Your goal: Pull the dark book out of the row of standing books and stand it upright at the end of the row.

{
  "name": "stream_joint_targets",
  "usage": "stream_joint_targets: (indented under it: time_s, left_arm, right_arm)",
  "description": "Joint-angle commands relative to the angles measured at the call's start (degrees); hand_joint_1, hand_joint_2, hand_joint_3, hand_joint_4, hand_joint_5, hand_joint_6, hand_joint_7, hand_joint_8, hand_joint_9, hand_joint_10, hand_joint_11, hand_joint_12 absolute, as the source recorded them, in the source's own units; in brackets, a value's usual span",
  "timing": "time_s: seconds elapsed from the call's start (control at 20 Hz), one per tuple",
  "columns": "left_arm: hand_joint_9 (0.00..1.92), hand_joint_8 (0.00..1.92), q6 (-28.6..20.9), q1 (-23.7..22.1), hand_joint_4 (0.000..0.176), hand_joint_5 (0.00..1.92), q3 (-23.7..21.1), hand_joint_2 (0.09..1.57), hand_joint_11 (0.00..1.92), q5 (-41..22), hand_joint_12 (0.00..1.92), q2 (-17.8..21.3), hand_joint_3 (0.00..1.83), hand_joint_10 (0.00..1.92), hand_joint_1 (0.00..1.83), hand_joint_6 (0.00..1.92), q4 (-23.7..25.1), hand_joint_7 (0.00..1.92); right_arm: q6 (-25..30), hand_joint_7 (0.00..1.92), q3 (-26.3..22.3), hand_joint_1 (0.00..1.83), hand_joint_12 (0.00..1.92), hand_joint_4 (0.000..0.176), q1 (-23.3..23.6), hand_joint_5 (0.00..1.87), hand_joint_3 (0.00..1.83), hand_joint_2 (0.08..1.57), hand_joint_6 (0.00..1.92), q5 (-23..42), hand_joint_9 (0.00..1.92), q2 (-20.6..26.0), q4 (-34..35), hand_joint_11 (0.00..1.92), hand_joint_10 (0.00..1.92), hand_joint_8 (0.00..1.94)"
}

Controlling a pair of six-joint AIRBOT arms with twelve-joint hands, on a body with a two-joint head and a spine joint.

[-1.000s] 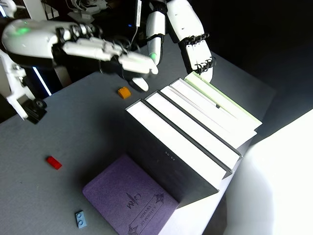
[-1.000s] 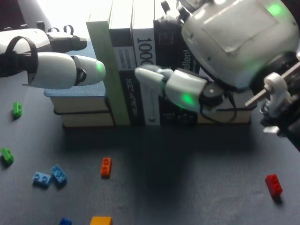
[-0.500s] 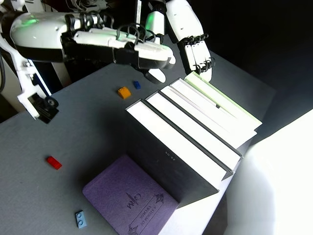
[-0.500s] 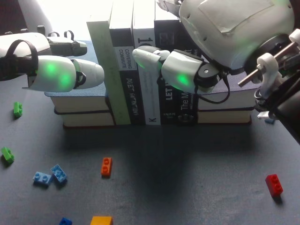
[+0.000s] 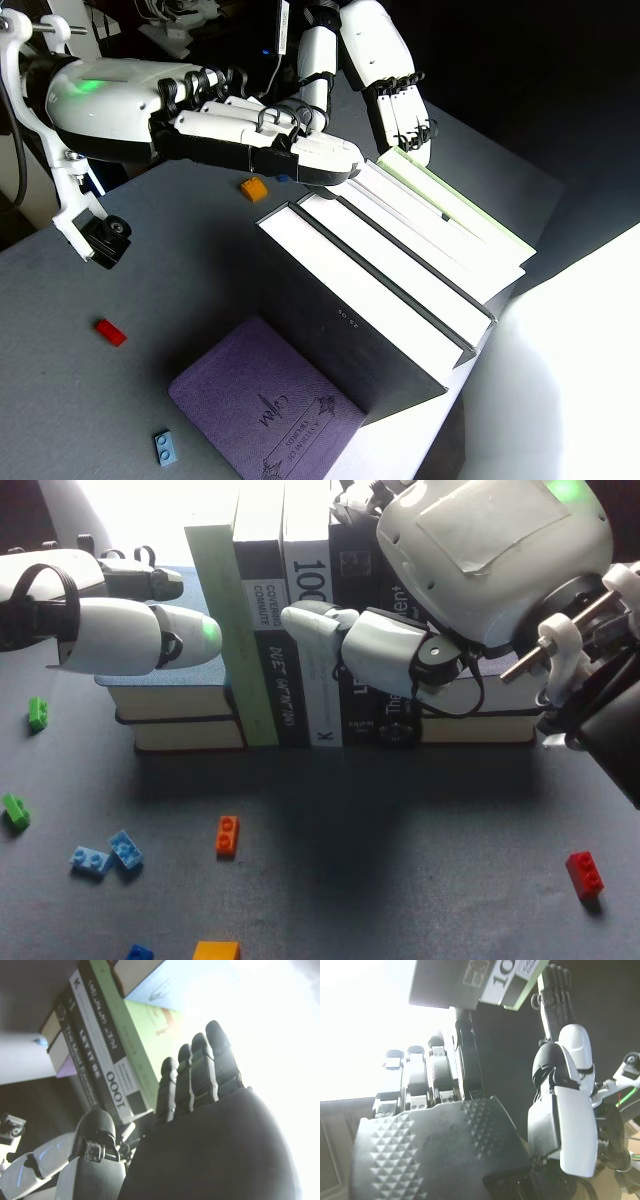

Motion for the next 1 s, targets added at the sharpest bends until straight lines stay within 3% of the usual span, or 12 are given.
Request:
stream_joint_targets:
  time_s: [0.0,0.05,0.2,0.25,0.45,0.65,0.75,0.85,0.95]
  left_arm:
    - [0.12,0.01,-0.24,-0.67,0.052,0.13,0.31,1.26,0.0,-1.81,0.39,0.18,0.0,0.01,0.0,0.01,2.77,0.14]
    - [0.13,0.01,-0.24,-0.67,0.054,0.13,0.38,1.26,0.0,-1.8,0.46,0.18,0.0,0.01,0.0,0.01,2.8,0.16]
    - [0.12,0.01,-0.23,-0.67,0.049,0.14,0.47,1.26,0.0,-1.83,0.47,0.18,0.0,0.01,0.0,0.01,3.02,0.14]
    - [0.13,0.01,-0.23,-0.67,0.05,0.13,0.47,1.26,0.0,-2.02,0.45,0.18,0.0,0.0,0.0,0.01,3.05,0.15]
    - [0.12,0.0,-0.23,-0.58,0.056,0.13,0.48,1.27,0.0,-2.13,0.43,0.2,0.0,0.01,0.0,0.0,3.04,0.14]
    - [0.12,0.0,-0.23,-0.56,0.054,0.13,0.5,1.26,0.0,-2.13,0.43,0.22,0.0,0.0,0.0,0.0,3.04,0.13]
    - [0.12,0.0,-0.23,-0.56,0.044,0.13,0.55,1.26,0.0,-2.13,0.43,0.22,0.0,0.01,0.0,0.0,3.05,0.13]
    - [0.13,0.0,-0.23,-0.55,0.055,0.13,0.58,1.25,0.0,-2.13,0.47,0.24,0.0,0.01,0.0,0.0,3.05,0.14]
    - [0.13,0.0,-0.23,-0.54,0.047,0.14,0.62,1.26,0.0,-2.13,0.44,0.25,0.0,0.0,0.0,0.0,3.05,0.13]
  right_arm:
    - [0.17,0.17,-0.12,0.0,0.04,0.009,0.02,0.61,0.0,1.14,0.0,4.44,0.04,0.47,-4.22,0.01,0.0,0.0]
    - [0.05,0.18,-0.12,0.0,0.04,0.009,-0.25,0.62,0.0,1.14,0.0,4.44,0.04,0.48,-4.22,0.0,0.0,0.0]
    - [-1.09,0.17,-0.55,0.0,0.05,0.016,-0.86,0.61,0.0,1.14,0.0,4.74,0.04,0.55,-3.87,0.0,0.0,0.0]
    - [-1.97,0.17,-1.03,0.0,0.05,0.011,-1.0,0.61,0.0,1.14,0.0,4.79,0.04,0.67,-2.97,0.0,0.0,0.0]
    - [-4.12,0.2,-3.75,0.0,0.2,0.011,-2.02,0.65,0.0,1.13,0.01,5.29,0.07,1.99,-1.6,0.0,0.0,0.0]
    - [-6.9,0.19,-5.96,0.0,0.1,0.012,-2.35,0.65,0.0,1.13,0.0,6.76,0.05,2.87,-0.84,0.0,0.0,0.0]
    - [-7.61,0.17,-7.45,0.0,0.09,0.006,-2.65,0.64,0.0,1.14,0.0,6.77,0.04,3.72,0.11,0.0,0.0,0.0]
    - [-8.74,0.18,-9.31,0.0,0.16,0.01,-3.59,0.64,0.0,1.14,0.0,6.9,0.06,4.56,0.14,0.0,0.0,0.0]
    - [-10.14,0.19,-11.1,0.0,0.22,0.008,-4.51,0.64,0.0,1.14,0.0,7.15,0.07,5.23,0.6,0.0,0.0,0.0]
